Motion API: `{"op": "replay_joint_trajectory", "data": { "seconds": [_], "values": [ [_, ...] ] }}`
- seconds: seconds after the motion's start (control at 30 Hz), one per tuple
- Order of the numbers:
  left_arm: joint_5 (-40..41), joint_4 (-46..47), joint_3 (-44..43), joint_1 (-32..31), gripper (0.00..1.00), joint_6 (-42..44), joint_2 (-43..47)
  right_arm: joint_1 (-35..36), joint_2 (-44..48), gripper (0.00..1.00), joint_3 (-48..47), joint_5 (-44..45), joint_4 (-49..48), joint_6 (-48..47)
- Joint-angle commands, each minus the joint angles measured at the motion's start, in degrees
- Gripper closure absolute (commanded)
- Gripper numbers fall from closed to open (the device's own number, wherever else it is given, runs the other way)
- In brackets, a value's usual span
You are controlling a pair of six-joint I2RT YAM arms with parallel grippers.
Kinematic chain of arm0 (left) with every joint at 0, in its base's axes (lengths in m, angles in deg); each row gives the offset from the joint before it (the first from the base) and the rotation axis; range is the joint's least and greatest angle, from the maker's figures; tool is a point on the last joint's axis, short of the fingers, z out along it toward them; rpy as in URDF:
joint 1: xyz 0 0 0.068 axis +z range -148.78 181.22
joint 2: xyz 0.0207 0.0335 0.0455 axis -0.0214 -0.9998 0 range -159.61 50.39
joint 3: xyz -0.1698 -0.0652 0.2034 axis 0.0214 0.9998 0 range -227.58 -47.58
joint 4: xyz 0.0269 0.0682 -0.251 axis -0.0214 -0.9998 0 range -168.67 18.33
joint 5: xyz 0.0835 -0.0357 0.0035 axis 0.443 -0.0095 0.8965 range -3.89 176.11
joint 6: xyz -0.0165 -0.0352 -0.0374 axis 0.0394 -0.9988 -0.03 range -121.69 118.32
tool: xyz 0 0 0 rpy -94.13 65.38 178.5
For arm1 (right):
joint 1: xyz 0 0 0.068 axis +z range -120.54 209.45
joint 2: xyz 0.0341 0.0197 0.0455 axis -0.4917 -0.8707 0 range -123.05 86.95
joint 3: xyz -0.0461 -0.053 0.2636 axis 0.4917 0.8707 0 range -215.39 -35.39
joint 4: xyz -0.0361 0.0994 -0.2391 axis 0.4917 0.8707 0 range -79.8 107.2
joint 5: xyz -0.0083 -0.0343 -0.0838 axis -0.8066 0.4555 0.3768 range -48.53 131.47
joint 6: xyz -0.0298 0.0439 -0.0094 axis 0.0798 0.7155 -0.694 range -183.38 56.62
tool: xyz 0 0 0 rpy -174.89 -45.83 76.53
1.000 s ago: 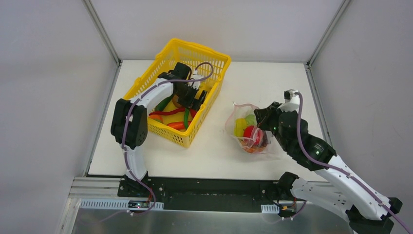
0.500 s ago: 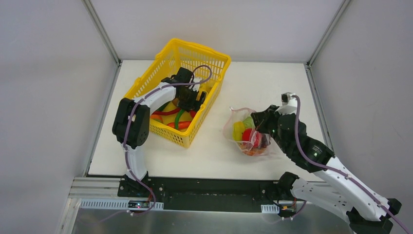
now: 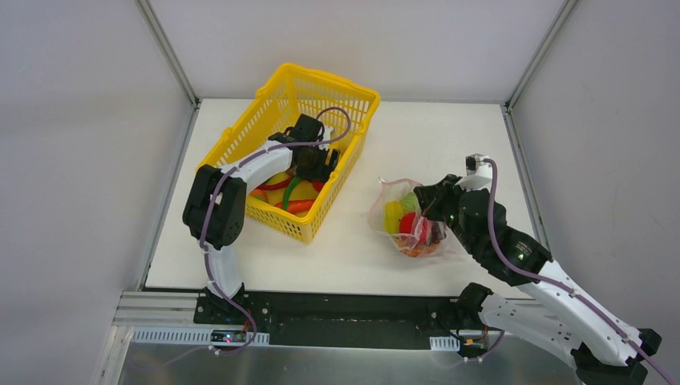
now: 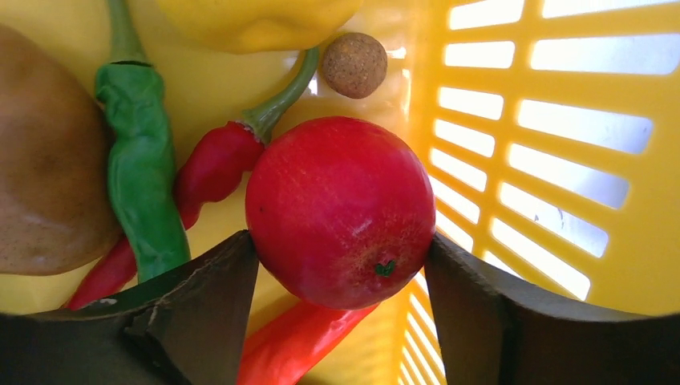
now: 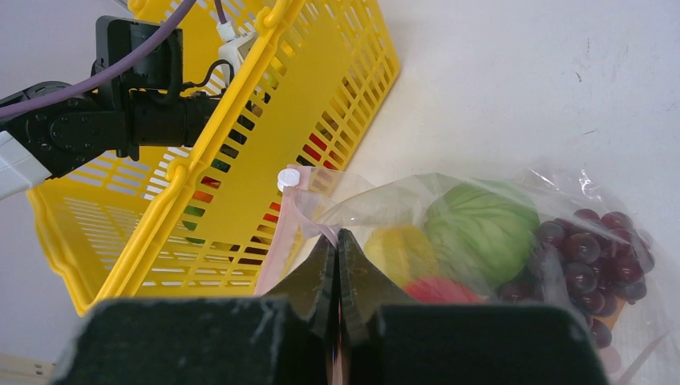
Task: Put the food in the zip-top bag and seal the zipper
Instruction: Pick up the fake fruit from the bin.
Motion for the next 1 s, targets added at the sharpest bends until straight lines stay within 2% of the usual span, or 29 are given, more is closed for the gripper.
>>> {"op": "replay_joint_trajectory", "data": {
  "seconds": [0.0, 0.07, 0.17, 0.47, 0.57, 0.73, 0.97],
  "values": [
    [6.0, 0.2, -1.0, -0.2, 0.23, 0.1, 3.1, -0.1, 1.2, 1.0, -0.8, 0.3, -4.0, 1.1],
    [5.9, -0.5, -2.2, -0.2, 0.17, 0.7, 3.5, -0.2, 1.1, 1.0, -0.9, -0.2, -4.0, 1.2],
    [5.3, 0.2, -2.8, -0.2, 0.12, 0.9, 4.6, -0.2, 1.1, 1.0, -1.1, -0.4, -3.8, 1.3],
    [8.7, -2.6, -4.9, -3.3, 0.07, 3.6, 6.6, -0.2, 0.8, 1.0, -0.9, -0.8, -3.9, 2.0],
    [7.3, -2.5, -3.9, -3.9, 0.05, 4.3, 8.2, -0.1, 0.3, 1.0, -1.1, -1.1, -3.9, 1.9],
    [4.0, -5.4, -3.9, -4.1, 0.11, 4.2, 7.0, -0.2, 0.5, 1.0, -0.7, -1.0, -3.9, 2.2],
    [2.7, -3.2, -1.9, -4.2, 0.14, 1.2, 4.2, -0.2, 0.8, 1.0, -0.7, -0.7, -4.0, 1.9]
  ]
}}
